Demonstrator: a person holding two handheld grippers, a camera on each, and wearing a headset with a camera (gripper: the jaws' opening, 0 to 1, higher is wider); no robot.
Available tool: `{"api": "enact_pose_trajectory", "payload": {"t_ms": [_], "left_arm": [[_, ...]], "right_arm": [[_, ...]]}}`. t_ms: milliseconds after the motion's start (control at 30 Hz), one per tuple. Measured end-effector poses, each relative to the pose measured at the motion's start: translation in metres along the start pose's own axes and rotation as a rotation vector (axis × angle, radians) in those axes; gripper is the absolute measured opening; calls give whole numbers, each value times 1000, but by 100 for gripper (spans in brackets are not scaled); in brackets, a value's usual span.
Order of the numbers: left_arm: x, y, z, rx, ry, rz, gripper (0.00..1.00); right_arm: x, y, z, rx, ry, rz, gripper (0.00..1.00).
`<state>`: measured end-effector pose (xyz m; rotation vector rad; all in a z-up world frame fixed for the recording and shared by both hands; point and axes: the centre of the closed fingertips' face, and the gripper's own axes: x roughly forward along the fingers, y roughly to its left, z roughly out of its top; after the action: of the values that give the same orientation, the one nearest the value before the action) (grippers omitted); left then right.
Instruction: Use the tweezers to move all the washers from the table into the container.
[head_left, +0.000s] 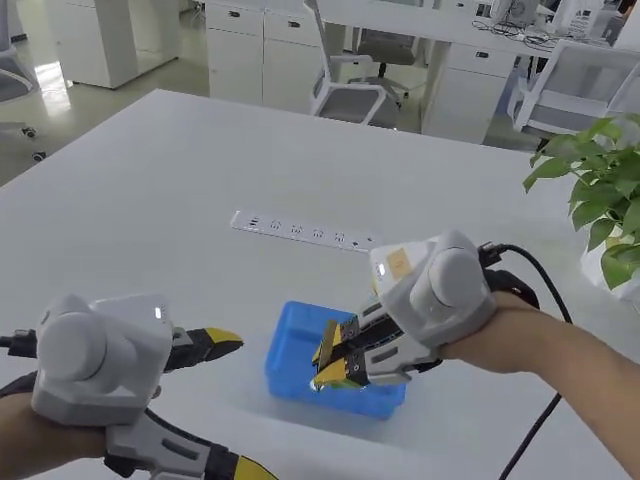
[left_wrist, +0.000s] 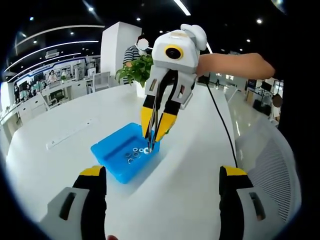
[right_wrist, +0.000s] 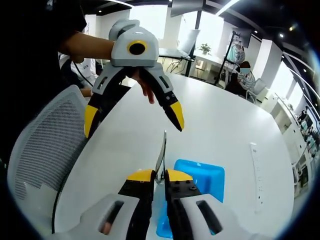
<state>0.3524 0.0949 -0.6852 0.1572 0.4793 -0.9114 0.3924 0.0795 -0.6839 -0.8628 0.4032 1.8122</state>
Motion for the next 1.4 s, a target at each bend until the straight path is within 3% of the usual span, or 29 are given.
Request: {"api": "enact_pose_trajectory", "payload": {"t_ms": [600,1400], "left_arm": [[-3,7,10,-32,-60,16,99],[1,11,21,-46,-75,26,96]], "right_arm": [[3,-38,-13,-14,-5,-59,9],[33,-56,-42,12,-36,-109,9]]}}
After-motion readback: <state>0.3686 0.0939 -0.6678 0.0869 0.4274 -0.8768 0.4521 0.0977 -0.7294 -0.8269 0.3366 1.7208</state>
